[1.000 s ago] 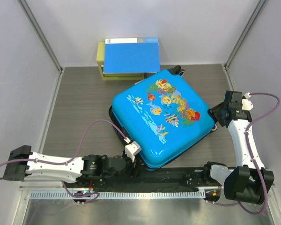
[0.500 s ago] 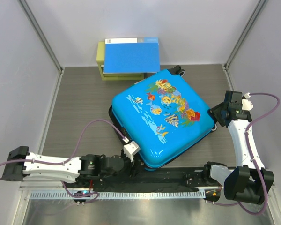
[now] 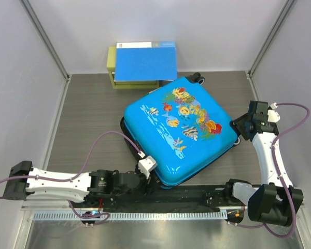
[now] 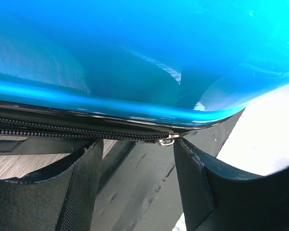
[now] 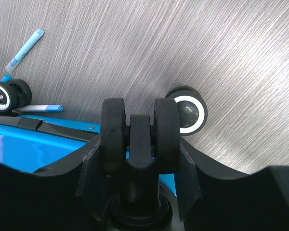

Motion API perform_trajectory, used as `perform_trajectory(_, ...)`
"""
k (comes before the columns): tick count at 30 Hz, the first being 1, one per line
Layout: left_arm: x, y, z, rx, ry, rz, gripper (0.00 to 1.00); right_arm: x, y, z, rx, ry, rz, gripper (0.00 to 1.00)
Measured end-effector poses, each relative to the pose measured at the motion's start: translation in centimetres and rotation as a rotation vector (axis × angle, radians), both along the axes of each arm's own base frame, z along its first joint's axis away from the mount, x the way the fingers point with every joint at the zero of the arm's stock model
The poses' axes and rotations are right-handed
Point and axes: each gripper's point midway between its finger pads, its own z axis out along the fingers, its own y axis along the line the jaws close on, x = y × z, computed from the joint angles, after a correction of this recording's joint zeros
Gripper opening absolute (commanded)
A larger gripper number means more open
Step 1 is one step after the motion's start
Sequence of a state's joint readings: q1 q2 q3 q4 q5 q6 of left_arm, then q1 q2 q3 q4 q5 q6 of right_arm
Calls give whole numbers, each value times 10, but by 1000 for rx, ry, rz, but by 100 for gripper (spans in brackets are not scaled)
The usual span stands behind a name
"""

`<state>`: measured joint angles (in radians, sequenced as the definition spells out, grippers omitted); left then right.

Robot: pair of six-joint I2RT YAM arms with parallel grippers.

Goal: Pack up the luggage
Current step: Zip the luggage at the center of the board.

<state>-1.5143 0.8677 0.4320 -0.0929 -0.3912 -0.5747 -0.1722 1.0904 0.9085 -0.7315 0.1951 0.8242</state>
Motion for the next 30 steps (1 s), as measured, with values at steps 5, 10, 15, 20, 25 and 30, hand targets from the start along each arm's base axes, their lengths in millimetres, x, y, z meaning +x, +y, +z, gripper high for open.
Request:
perform_trajectory(5, -1, 0, -1, 14, 1, -5, 42, 0, 0, 0, 0, 0, 0, 1)
perform_trajectory(10, -5, -2, 0, 10, 1, -22, 20, 0, 0, 0, 0, 1, 0, 1)
perform_trajectory(15, -4, -2, 0, 9, 2, -19, 0, 0, 0, -1, 1, 2, -1, 1)
perform_trajectory(20, -5, -1, 1, 6, 9, -15, 0, 0, 0, -1, 1, 2, -2, 1)
perform_trajectory(25, 2, 9, 14, -42, 21, 51, 0, 0, 0, -3, 5, 4, -4, 1)
perform_trajectory(30, 26, 15, 53, -172, 3, 192, 0, -1, 0, -5, 6, 6, -5, 1)
